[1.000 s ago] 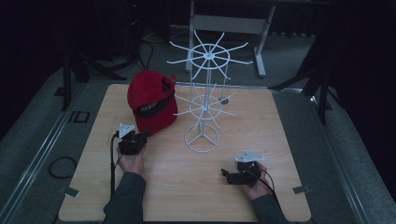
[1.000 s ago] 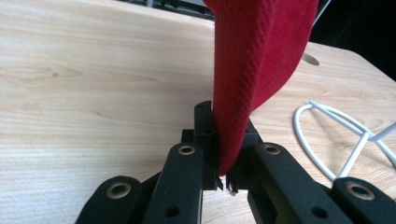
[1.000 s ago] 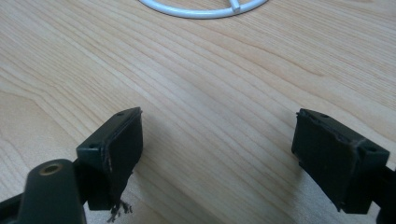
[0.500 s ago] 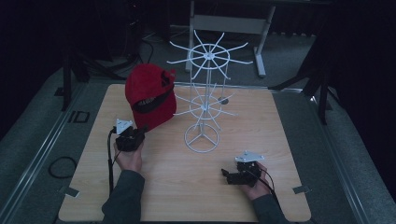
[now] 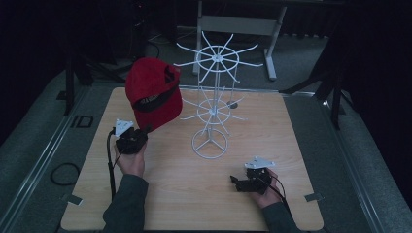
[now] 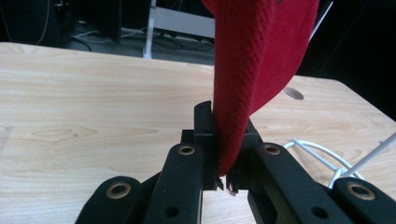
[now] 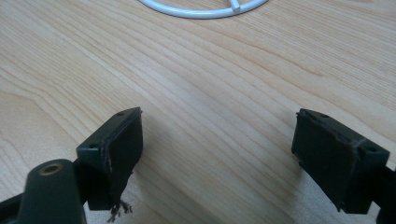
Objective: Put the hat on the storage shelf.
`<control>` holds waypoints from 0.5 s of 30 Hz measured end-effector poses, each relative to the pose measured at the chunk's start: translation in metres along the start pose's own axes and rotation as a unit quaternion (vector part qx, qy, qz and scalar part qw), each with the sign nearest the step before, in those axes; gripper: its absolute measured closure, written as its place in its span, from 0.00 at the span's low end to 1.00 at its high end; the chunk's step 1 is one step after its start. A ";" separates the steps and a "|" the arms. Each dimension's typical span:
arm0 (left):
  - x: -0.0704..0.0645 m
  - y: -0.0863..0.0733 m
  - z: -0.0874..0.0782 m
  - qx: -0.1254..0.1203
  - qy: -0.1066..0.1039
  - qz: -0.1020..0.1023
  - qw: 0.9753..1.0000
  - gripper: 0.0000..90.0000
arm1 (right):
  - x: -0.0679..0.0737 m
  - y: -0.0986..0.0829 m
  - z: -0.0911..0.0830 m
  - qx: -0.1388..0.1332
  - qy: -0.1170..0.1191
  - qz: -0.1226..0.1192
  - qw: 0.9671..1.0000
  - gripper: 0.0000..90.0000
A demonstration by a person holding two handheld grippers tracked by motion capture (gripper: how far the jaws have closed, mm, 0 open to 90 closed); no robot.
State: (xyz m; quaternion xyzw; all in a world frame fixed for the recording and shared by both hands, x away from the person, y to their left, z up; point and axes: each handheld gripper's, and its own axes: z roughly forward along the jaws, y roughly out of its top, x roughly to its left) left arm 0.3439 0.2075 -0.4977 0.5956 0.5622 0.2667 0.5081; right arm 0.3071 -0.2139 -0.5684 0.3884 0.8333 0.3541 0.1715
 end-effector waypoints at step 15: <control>-0.004 0.022 -0.014 -0.027 -0.004 0.006 1.000 0.96 | 0.000 0.000 0.000 0.000 0.000 0.000 1.000 0.18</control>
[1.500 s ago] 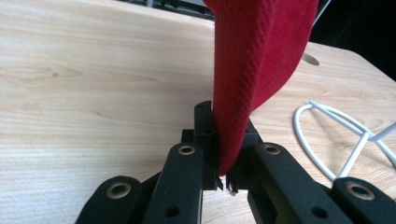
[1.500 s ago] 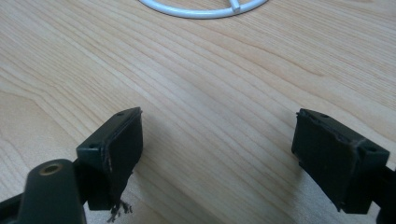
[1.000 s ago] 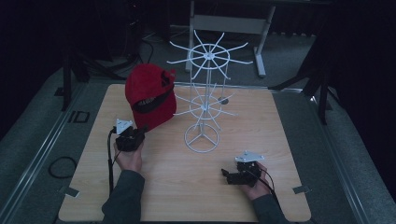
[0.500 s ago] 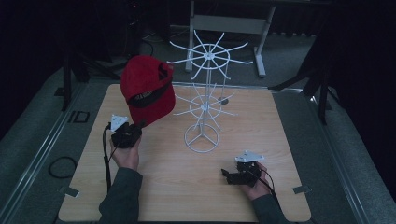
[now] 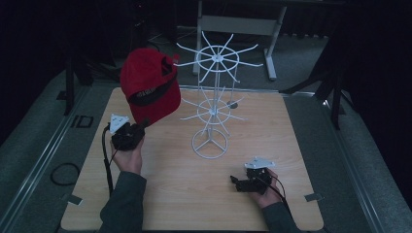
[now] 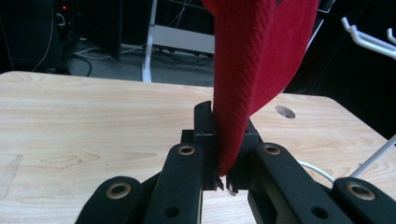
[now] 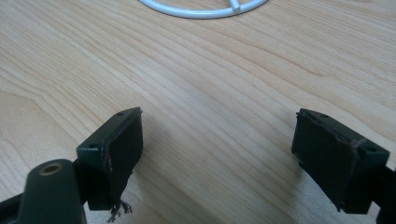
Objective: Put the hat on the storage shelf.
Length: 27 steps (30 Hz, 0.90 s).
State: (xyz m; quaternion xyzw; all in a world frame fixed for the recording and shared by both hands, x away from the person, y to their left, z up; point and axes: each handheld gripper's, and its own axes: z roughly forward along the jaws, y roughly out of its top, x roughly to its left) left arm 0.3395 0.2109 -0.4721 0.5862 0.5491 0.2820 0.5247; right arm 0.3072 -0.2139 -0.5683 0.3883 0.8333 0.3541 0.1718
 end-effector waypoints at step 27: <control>-0.008 0.024 -0.010 -0.028 -0.003 0.010 1.000 0.96 | 0.000 0.000 0.000 0.001 0.001 0.001 1.000 0.18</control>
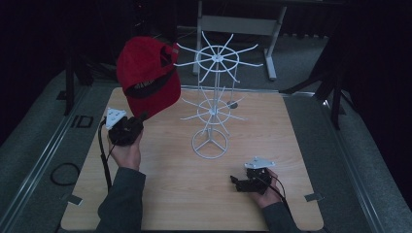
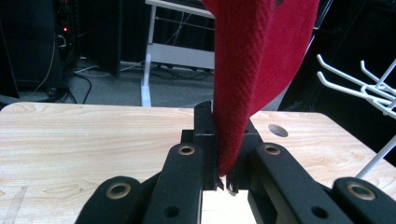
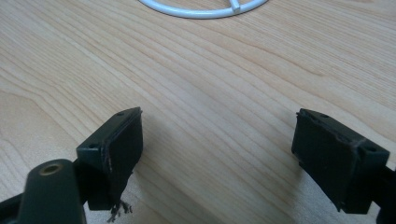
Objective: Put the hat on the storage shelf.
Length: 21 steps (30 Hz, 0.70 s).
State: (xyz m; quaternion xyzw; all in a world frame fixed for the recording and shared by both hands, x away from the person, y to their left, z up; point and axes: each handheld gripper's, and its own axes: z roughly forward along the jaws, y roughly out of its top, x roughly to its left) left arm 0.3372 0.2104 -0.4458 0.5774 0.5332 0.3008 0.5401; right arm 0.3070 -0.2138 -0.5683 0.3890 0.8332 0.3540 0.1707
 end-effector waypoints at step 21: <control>-0.002 0.009 -0.005 -0.010 0.006 0.007 1.000 0.96 | 0.000 0.000 0.000 0.000 0.000 0.000 1.000 0.18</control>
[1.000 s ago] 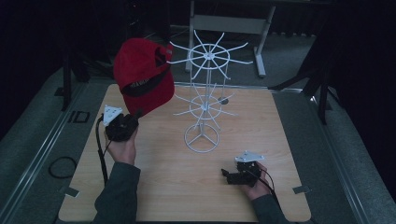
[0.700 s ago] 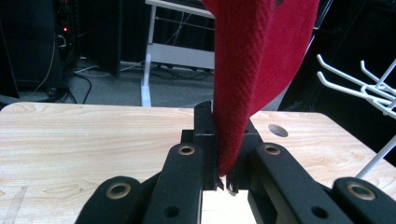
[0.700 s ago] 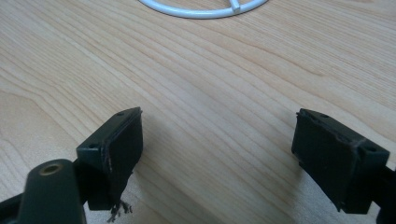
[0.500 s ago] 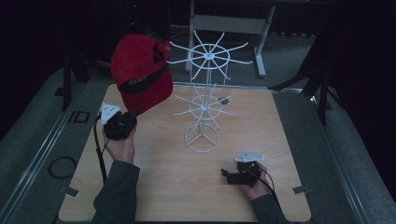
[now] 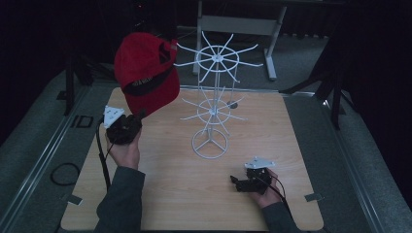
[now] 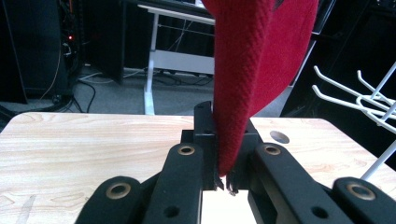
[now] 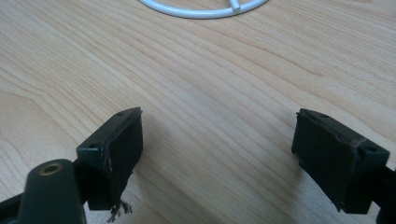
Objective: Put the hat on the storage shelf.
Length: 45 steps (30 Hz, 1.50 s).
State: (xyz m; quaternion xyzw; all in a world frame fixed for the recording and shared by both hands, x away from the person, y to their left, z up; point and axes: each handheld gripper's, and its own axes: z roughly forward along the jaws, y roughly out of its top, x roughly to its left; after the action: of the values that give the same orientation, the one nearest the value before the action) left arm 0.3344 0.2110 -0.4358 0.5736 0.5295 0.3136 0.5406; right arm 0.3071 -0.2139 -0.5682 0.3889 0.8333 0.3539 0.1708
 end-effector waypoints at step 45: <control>-0.011 0.027 -0.011 -0.031 -0.010 0.013 0.999 0.96 | 0.000 0.000 0.000 0.000 0.000 0.001 1.000 0.18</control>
State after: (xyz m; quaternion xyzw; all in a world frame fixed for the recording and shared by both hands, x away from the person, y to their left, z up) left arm 0.3283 0.2075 -0.4047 0.5667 0.5063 0.3312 0.5593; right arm 0.3071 -0.2138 -0.5683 0.3895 0.8328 0.3543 0.1711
